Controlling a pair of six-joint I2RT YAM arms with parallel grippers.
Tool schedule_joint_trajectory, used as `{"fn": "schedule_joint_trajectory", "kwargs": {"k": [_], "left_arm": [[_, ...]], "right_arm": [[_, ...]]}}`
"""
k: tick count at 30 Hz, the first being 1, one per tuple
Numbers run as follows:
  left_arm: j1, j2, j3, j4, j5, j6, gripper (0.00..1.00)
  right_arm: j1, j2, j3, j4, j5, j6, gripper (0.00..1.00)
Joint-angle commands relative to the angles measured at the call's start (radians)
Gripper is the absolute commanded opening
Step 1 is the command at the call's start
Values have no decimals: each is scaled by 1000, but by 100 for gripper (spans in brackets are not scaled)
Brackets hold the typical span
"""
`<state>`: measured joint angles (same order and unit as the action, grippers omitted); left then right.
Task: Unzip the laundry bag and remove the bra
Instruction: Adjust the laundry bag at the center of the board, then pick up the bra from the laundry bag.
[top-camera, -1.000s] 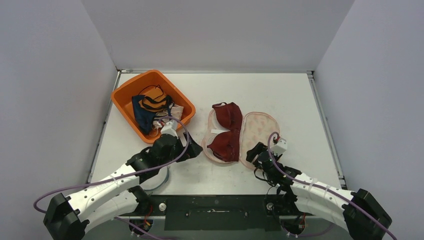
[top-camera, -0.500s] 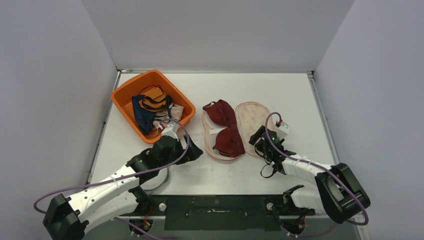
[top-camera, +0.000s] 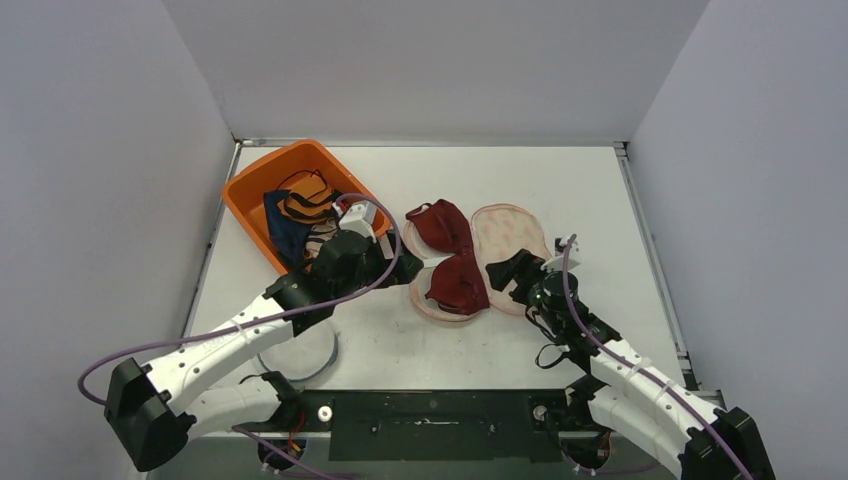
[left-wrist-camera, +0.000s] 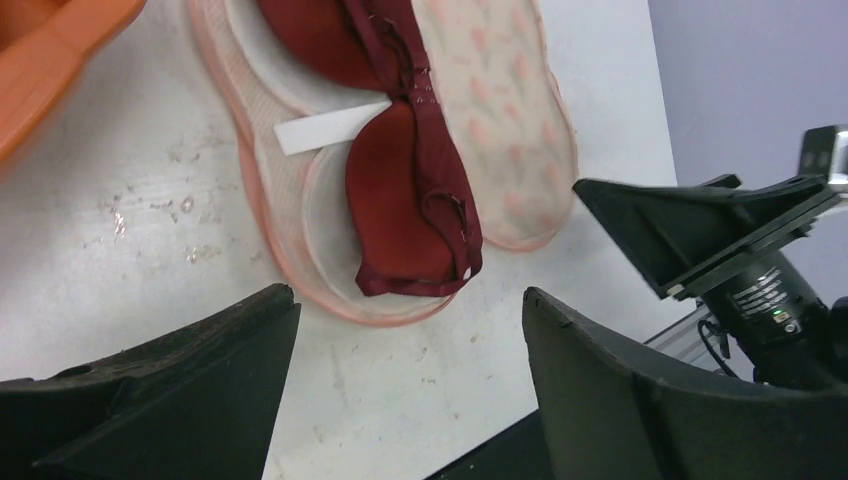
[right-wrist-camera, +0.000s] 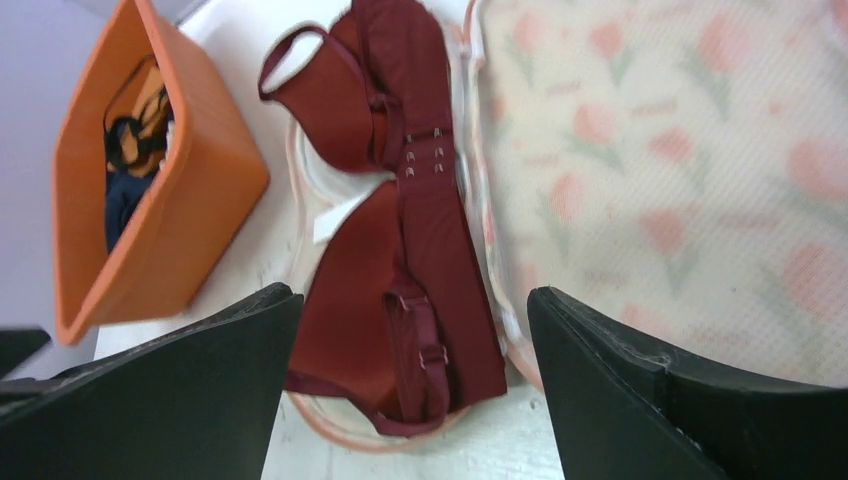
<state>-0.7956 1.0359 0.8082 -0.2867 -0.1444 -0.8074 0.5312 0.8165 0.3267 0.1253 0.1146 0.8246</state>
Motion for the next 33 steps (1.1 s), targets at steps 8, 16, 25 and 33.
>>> {"fn": "schedule_joint_trajectory", "kwargs": {"k": [8, 16, 25, 33], "left_arm": [[-93, 290, 137, 144, -24, 34, 68], [-91, 514, 207, 152, -45, 34, 44], [-69, 650, 246, 175, -39, 33, 23], [-39, 725, 194, 158, -46, -21, 9]], "right_arm": [[-33, 100, -106, 257, -185, 25, 84], [-35, 208, -149, 472, -223, 51, 79], [-36, 265, -130, 518, -230, 57, 75], [-50, 309, -67, 468, -191, 42, 75]]}}
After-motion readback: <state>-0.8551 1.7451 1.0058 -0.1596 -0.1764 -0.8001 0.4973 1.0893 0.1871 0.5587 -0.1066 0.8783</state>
